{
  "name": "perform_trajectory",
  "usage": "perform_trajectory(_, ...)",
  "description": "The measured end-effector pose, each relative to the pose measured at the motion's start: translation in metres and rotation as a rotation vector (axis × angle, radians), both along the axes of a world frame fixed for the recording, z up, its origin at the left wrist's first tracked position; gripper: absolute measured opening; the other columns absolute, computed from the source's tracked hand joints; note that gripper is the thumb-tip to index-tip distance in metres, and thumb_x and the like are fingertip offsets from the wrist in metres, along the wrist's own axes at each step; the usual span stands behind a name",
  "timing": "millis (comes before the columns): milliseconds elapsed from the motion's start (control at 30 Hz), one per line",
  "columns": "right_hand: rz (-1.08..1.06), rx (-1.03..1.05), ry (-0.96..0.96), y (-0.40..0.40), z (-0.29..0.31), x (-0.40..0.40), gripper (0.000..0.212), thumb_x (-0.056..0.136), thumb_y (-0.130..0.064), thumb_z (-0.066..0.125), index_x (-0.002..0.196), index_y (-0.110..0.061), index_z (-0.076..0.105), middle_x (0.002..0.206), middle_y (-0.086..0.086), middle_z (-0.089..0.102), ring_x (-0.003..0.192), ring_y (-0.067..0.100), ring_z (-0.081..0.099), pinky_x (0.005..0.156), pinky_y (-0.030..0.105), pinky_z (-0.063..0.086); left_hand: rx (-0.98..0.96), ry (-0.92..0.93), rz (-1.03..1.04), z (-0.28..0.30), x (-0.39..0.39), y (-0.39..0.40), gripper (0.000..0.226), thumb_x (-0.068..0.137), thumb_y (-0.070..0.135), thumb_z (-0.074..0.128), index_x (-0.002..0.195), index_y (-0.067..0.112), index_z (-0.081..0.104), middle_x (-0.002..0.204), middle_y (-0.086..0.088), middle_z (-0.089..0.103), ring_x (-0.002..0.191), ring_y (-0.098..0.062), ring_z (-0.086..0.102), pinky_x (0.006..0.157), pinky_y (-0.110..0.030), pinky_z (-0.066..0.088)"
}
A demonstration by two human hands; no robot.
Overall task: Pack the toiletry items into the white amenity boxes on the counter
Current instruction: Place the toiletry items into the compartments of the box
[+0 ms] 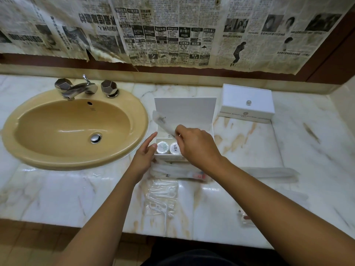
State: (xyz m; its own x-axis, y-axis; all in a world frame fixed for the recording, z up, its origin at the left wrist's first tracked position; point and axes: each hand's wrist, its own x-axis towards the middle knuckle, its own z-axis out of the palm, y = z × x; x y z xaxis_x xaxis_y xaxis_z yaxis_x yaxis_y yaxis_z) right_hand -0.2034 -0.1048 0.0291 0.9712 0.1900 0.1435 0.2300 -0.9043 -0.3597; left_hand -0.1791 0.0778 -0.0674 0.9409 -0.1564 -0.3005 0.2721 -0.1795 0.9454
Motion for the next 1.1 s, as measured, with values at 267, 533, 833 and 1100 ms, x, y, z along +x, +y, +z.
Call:
perform_trajectory(267, -0.013, 0.093, -0.123, 0.002, 0.013, 0.032, 0.016, 0.098, -0.023, 0.047, 0.1, -0.011, 0.057, 0.076, 0.007, 0.066, 0.065, 0.033, 0.057, 0.06, 0.039, 0.049, 0.008, -0.013, -0.01, 0.007, -0.002, 0.0, 0.035, 0.103, 0.034, 0.045, 0.125, 0.061, 0.049, 0.086, 0.021, 0.039, 0.076, 0.001, 0.043, 0.069, -0.01, 0.047)
perform_trajectory(533, -0.054, -0.085, -0.062, 0.001, -0.005, 0.063, 0.015, 0.09, -0.009, 0.051, 0.088, -0.011, 0.065, 0.077, 0.006, 0.065, 0.067, 0.029, 0.057, 0.058, 0.032, 0.045, 0.018, -0.008, -0.015, 0.009, -0.002, 0.001, 0.035, 0.104, 0.034, 0.045, 0.129, 0.058, 0.047, 0.085, 0.021, 0.039, 0.074, 0.001, 0.042, 0.065, -0.005, 0.044)
perform_trajectory(833, -0.081, -0.255, 0.251, -0.008, -0.048, 0.072, 0.02, 0.083, 0.004, 0.05, 0.086, -0.007, 0.067, 0.083, 0.011, 0.065, 0.067, 0.027, 0.051, 0.06, 0.028, 0.04, 0.01, -0.004, -0.024, 0.011, -0.001, 0.002, 0.035, 0.104, 0.03, 0.045, 0.13, 0.053, 0.048, 0.088, 0.021, 0.04, 0.072, 0.018, 0.049, 0.066, -0.002, 0.045)
perform_trajectory(1100, -0.084, -0.188, 0.54, -0.01, -0.049, 0.076, 0.058, 0.097, -0.059, 0.029, 0.065, -0.014, 0.047, 0.089, 0.008, 0.061, 0.086, 0.027, 0.056, 0.075, 0.035, 0.045, -0.001, 0.0, -0.025, 0.011, 0.0, 0.002, 0.034, 0.103, 0.032, 0.046, 0.127, 0.056, 0.049, 0.088, 0.022, 0.043, 0.075, 0.011, 0.05, 0.067, -0.006, 0.047)
